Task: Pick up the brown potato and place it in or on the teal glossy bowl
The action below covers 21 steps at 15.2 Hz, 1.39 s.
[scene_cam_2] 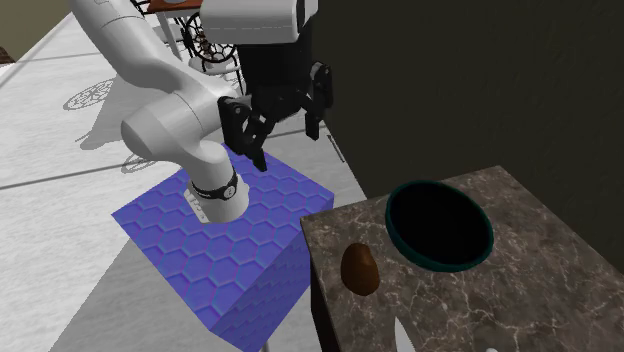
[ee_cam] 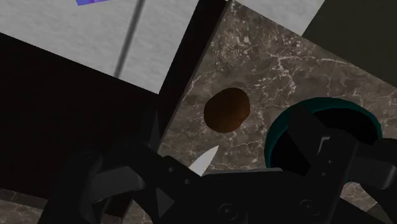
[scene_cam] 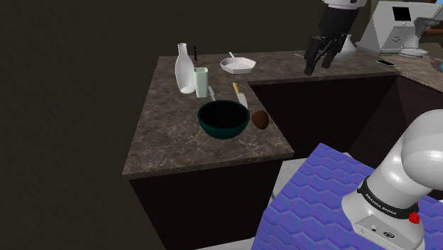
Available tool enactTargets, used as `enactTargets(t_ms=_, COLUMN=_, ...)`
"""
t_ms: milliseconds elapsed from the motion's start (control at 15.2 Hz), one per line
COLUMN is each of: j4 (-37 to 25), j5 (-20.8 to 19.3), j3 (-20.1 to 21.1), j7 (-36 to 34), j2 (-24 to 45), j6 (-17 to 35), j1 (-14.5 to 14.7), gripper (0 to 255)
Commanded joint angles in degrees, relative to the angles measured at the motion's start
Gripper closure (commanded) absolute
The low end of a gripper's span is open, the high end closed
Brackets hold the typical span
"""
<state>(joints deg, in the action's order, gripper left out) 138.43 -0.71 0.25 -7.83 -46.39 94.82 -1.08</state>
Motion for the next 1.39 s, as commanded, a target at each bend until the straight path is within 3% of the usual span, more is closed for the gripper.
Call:
enactTargets(t_ms=0, j4=0.0, j5=0.0, j3=0.0, j7=0.0, j2=0.0, j6=0.0, j1=0.0, gripper=0)
enactTargets(t_ms=594, j4=-13.67, j5=3.55, j3=3.17, j7=-13.53, j2=29.49, j6=-0.35, j1=-2.51, gripper=0)
enactTargets(t_ms=1320, j4=-34.11, j5=8.69, j3=2.09, j7=-26.88, j2=62.8, j6=-6.24, j1=-4.28, gripper=0)
